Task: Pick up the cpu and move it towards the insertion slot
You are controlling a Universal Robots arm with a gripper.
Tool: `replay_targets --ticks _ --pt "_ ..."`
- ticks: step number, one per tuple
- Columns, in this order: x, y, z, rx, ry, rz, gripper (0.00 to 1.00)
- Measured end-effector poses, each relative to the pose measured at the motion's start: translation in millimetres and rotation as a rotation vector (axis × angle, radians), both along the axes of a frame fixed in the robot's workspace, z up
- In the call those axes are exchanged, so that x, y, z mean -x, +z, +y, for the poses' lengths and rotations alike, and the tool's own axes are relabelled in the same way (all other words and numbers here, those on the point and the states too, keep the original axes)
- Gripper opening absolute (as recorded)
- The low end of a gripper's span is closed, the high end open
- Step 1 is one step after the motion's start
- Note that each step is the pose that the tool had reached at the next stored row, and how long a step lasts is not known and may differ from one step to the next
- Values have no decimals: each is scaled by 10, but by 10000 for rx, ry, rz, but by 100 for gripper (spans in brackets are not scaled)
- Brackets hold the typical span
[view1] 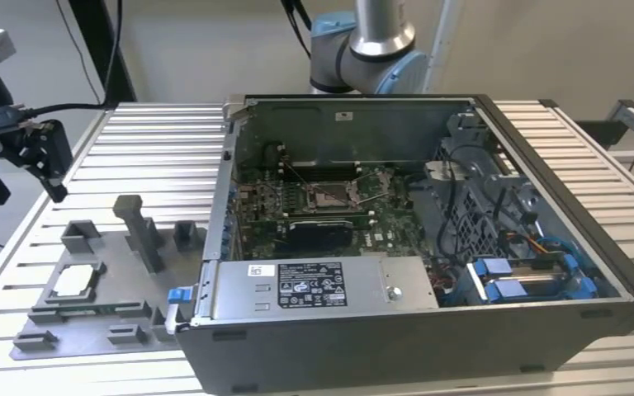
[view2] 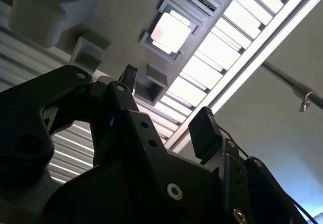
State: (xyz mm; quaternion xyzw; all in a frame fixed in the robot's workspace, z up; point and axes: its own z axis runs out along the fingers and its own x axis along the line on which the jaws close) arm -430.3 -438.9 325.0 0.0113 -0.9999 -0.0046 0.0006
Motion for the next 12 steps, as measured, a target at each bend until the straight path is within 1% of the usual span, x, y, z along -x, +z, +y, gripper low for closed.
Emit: replay_targets --ticks 4,12 --pt "0 -58 1 33 1 1 100" --pt "0 -201 1 55 0 1 100"
